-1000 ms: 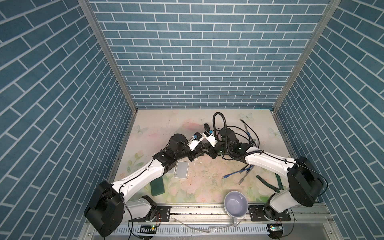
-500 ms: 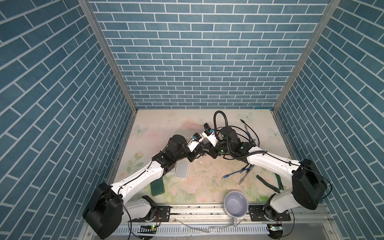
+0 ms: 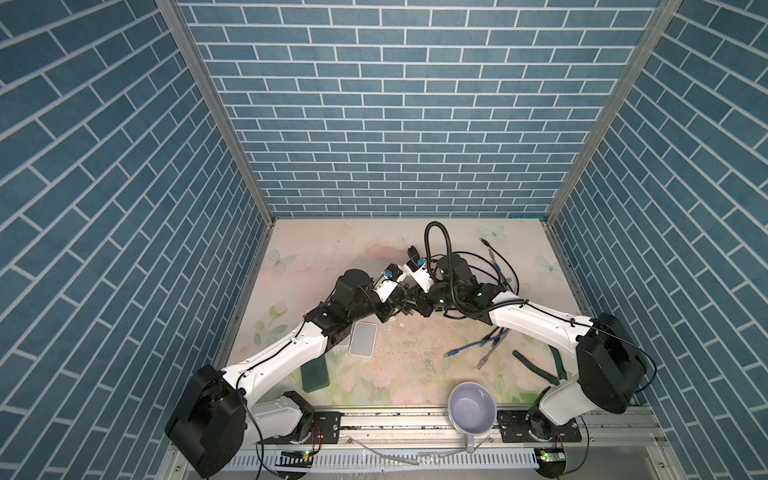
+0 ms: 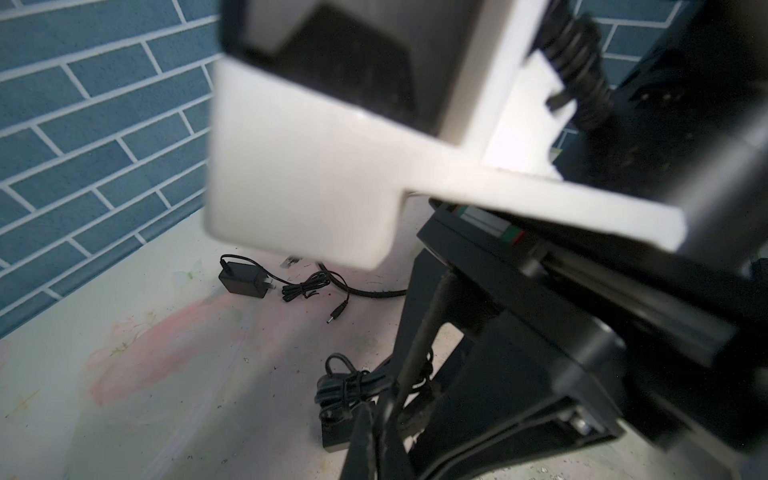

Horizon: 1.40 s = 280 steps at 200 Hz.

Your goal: Insert the plug into the switch port

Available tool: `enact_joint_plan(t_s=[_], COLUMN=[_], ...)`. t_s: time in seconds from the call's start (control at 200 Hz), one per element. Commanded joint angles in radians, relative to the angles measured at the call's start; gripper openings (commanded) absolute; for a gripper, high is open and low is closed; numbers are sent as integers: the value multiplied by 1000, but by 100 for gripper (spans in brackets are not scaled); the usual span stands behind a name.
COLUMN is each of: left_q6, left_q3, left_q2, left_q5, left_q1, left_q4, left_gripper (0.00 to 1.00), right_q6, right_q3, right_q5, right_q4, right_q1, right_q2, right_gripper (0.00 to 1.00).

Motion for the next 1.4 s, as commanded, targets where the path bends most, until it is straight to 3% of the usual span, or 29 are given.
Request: enact_joint_plan(t_s=[0.0, 0.17, 0.445, 0.605, 0.765, 0.915, 0.98, 1.025, 1.24, 1.395], left_q6=[-9, -9, -5, -48, -113, -146, -144, -140, -120, -85], left_q3=[-11, -8, -11, -36, -85, -152, -208, -254, -366, -380], left_q2=[-3, 17, 21, 22, -25, -107, -150, -177, -218, -152], left_q5=[26, 50, 68, 15, -73, -168, -179, -171, -140, -179], left_q1=[-5, -5, -5, -5, -5, -2, -2, -5, -11, -41], left_q4=[31, 22, 33, 82, 146, 182, 239, 292, 434, 552], left_gripper=[0, 0, 0, 4, 25, 61, 87, 99, 97, 84], right_q6=[57, 64, 71, 95, 130, 153, 167, 178, 199, 200], right_q3=[21, 41, 63, 54, 20, -4, -9, -11, -5, -9], right_q5=[5, -8, -33, -34, -23, -10, -10, -13, -45, -64], right_q4=[80, 104, 105, 139, 203, 248, 268, 285, 311, 314], right_q1=[1, 0, -6, -15, -41, -64, -71, -75, -79, -78], right_q2=[5, 11, 36, 49, 49, 44, 41, 39, 32, 20], right_gripper=[21, 21, 0, 0, 0, 0, 0, 0, 0, 0])
